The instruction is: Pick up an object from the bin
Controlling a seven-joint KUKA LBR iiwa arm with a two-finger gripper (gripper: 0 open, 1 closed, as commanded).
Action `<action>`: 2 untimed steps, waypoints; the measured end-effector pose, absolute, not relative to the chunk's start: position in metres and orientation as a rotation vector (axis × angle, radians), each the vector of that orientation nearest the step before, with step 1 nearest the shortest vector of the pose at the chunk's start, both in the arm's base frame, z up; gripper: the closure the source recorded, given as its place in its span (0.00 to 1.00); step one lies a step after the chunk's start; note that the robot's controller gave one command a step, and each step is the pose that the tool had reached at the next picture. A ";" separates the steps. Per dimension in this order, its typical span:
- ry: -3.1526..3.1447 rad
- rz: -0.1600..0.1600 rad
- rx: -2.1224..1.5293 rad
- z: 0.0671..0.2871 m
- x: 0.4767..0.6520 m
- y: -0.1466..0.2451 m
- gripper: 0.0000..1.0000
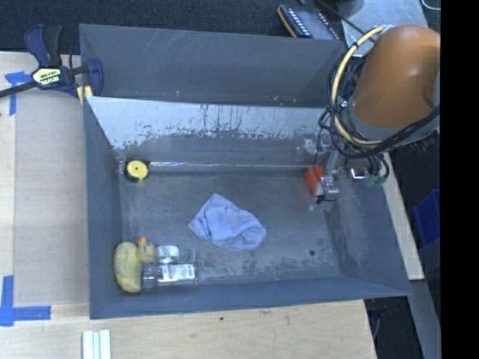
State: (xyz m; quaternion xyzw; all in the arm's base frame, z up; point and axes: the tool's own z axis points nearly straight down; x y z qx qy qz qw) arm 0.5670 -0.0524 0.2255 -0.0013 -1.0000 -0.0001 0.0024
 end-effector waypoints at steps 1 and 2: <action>-3.146 0.001 -0.002 0.231 0.568 -0.052 0.00; -3.138 -0.001 -0.040 0.149 0.537 -0.003 0.00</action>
Offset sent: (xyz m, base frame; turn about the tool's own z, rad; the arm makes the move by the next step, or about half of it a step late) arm -0.0305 0.0494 -0.0765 0.0235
